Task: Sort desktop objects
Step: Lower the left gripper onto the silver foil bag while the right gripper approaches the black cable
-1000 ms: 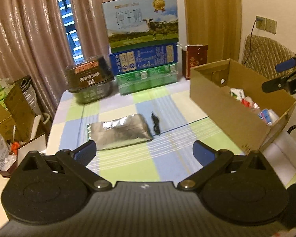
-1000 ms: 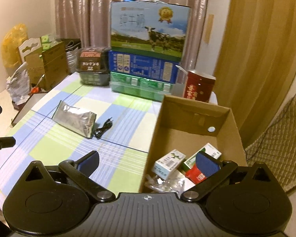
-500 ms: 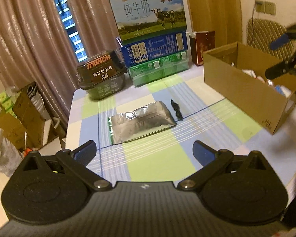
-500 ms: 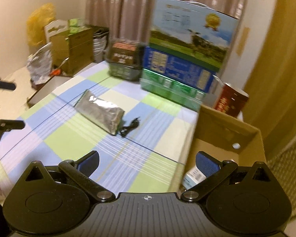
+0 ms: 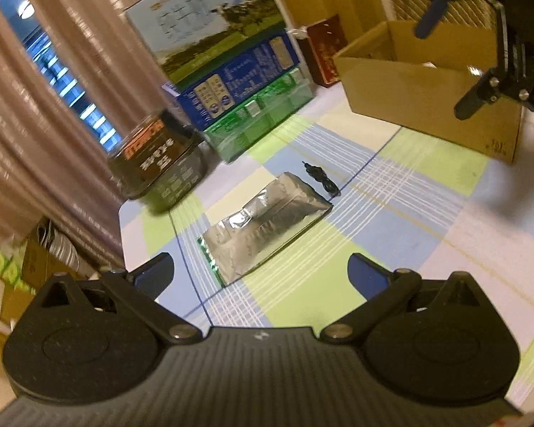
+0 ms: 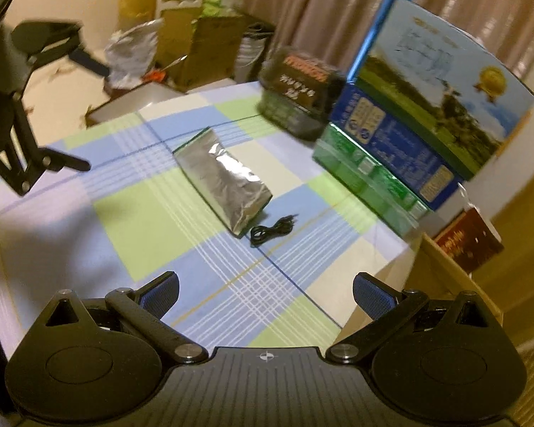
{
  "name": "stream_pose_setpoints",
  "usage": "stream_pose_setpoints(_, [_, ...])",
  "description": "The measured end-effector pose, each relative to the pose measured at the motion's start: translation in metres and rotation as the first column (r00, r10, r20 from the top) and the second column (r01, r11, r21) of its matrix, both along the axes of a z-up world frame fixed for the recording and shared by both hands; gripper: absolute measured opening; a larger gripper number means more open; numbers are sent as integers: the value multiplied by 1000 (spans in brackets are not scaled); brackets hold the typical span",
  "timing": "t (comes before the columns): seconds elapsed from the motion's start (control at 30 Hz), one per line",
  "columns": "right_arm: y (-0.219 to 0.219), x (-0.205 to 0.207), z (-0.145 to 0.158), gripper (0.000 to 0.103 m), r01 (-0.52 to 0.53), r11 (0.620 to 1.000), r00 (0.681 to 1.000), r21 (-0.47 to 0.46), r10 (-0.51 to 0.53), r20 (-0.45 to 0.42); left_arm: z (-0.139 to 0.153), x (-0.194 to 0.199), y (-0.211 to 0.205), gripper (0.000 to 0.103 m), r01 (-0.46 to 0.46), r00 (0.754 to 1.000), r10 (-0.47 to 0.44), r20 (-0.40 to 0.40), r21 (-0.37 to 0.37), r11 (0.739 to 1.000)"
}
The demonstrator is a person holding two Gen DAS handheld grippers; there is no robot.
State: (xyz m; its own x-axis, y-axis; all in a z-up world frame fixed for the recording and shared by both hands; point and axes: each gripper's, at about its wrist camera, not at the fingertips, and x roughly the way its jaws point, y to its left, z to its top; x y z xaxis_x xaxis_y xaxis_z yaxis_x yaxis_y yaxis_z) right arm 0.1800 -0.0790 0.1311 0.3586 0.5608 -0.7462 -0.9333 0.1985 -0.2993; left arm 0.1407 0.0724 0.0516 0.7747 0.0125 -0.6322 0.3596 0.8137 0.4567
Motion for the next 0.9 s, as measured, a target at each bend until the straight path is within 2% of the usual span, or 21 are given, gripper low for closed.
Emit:
stream_pose_setpoints(0.27, [25,6,-20,101,-150,985,985,-86,156,77,-28,28,-5,102,145,989,-142,-30,106,984])
stream_pose_setpoints(0.37, [35,6,-32,101,-229,963,957,-144,250,147,-38,39,-6,102,209,978,-205,-41,150,966])
stream_pose_setpoints(0.53, [47,13,-54,101,-346,908,890,-235,398,225,-52,60,-5,102,272,962,-266,-58,199,941])
stream_pose_setpoints(0.77, [70,38,-79,101,-392,871,857,-296,463,227,-69,96,2,101,321,947,-307,-95,219,921])
stream_pose_setpoints(0.83, [76,44,-87,101,-400,862,851,-313,476,224,-76,106,3,101,345,938,-327,-112,234,909])
stream_pose_setpoints(0.9, [82,49,-97,100,-419,839,830,-347,509,229,-82,114,4,101,369,929,-348,-125,246,896])
